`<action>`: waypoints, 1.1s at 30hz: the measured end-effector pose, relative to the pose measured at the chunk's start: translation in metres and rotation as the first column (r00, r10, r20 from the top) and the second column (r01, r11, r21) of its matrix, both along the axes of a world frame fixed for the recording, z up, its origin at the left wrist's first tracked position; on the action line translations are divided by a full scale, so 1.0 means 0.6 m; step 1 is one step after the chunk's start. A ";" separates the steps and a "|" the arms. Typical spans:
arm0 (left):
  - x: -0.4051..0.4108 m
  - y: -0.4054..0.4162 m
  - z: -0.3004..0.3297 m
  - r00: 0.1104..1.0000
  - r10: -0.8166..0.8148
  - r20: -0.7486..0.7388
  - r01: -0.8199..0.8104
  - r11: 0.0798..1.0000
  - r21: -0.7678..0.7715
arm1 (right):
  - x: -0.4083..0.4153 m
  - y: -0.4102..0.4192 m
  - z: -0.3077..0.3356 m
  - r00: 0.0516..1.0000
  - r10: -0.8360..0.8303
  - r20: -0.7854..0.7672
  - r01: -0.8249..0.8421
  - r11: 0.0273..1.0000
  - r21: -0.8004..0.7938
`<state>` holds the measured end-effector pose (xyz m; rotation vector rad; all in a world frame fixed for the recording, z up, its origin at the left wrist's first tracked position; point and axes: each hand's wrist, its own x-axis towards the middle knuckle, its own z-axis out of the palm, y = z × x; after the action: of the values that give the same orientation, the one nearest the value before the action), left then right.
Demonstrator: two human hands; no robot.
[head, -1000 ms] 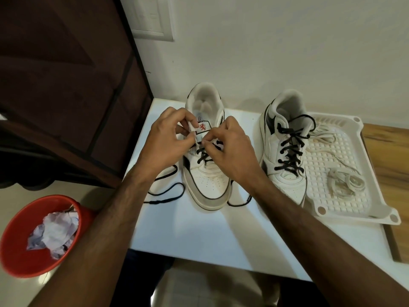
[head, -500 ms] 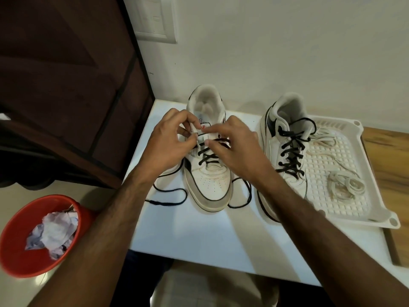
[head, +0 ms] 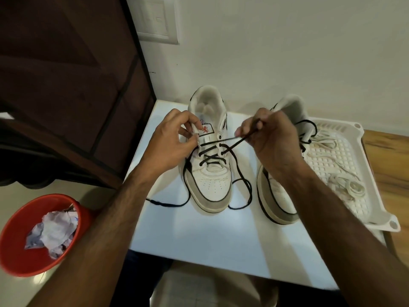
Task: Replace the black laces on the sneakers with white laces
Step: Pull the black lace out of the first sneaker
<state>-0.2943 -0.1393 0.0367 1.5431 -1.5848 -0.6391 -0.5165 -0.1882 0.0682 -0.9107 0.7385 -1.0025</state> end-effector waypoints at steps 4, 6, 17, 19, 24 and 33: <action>-0.002 0.000 0.000 1.000 -0.002 0.013 0.002 1.000 -0.001 | 0.029 0.026 -0.008 0.735 -0.034 -0.677 -0.219 0.933 -0.285; -0.002 0.000 0.000 1.000 -0.001 0.021 0.001 1.000 0.001 | 0.044 0.034 -0.021 0.599 -0.111 -0.793 -0.333 0.866 -0.373; -0.001 0.002 0.002 1.000 -0.002 0.011 0.002 1.000 0.005 | 0.055 0.026 -0.037 0.705 -0.243 -0.666 -0.105 0.893 -0.438; 0.000 0.002 0.002 1.000 0.002 0.003 -0.002 1.000 0.014 | 0.036 0.010 -0.025 0.876 -0.258 -0.407 0.107 0.927 -0.359; -0.002 0.002 0.001 1.000 0.008 0.010 -0.009 1.000 0.021 | 0.021 0.003 -0.012 0.979 -0.177 0.097 0.170 0.982 0.081; -0.003 0.002 0.001 1.000 0.006 0.027 -0.007 1.000 0.013 | 0.067 0.041 -0.046 0.503 -0.134 -0.854 -0.362 0.865 -0.348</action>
<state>-0.2959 -0.1380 0.0372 1.5723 -1.5983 -0.6289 -0.4764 -0.1635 0.0409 -1.9816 1.2623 -0.5341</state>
